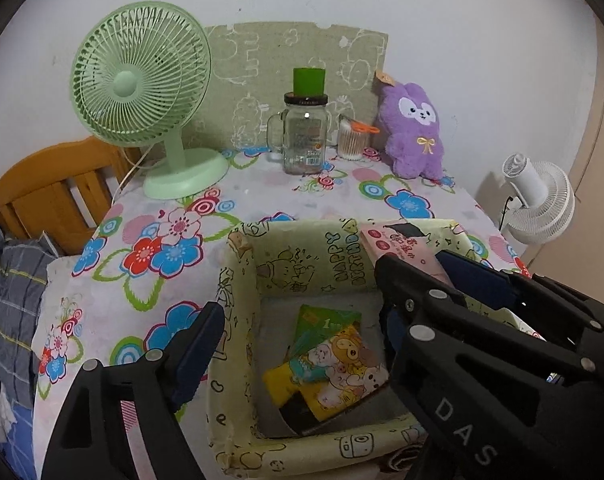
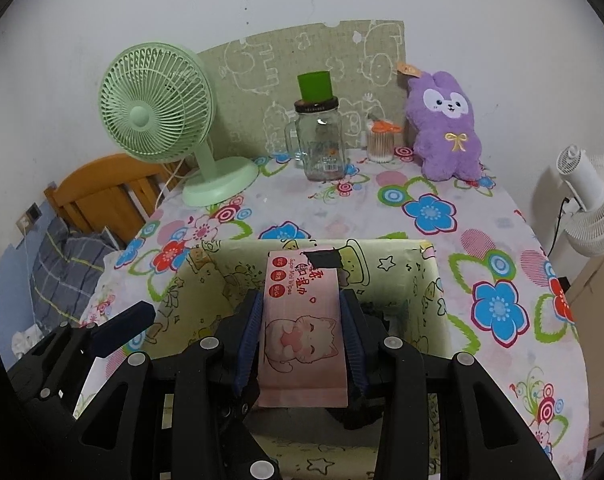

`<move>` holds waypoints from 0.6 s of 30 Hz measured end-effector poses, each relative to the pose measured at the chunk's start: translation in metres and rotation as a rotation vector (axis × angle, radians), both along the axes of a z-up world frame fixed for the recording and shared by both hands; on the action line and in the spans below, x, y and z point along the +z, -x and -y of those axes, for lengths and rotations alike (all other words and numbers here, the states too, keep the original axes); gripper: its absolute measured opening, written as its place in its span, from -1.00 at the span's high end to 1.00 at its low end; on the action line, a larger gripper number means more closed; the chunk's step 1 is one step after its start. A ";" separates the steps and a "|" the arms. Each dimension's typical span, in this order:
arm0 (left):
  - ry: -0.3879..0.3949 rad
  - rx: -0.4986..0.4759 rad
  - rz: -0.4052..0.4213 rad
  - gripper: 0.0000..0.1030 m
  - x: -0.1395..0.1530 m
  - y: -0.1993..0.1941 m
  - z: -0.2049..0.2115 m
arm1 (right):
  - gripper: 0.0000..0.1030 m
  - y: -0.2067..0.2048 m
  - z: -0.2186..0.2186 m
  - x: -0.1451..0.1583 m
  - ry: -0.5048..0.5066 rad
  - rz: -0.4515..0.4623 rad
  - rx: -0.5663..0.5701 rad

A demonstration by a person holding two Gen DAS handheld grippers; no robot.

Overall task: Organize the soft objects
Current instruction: 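Lower the yellow and pink packs into the box and open both tools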

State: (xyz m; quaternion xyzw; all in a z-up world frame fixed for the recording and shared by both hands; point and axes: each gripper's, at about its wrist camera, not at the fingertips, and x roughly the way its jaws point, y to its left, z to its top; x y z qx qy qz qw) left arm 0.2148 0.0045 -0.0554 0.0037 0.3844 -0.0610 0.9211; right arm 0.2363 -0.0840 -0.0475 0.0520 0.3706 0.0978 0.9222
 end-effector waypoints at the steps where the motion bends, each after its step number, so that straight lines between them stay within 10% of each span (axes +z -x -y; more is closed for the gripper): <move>1: -0.002 0.004 0.001 -0.65 0.000 0.000 0.000 | 0.16 -0.002 -0.001 -0.001 -0.001 -0.003 0.004; 6: -0.010 0.005 0.002 -0.68 0.000 -0.001 0.002 | 0.08 -0.008 -0.002 -0.005 0.000 -0.014 0.023; 10: -0.001 0.006 0.001 -0.71 0.000 -0.001 0.001 | -0.42 -0.008 -0.001 -0.004 -0.013 -0.004 0.032; 18: -0.009 -0.002 0.017 -0.73 0.007 0.006 0.007 | -0.49 0.000 0.005 0.002 -0.016 -0.002 0.025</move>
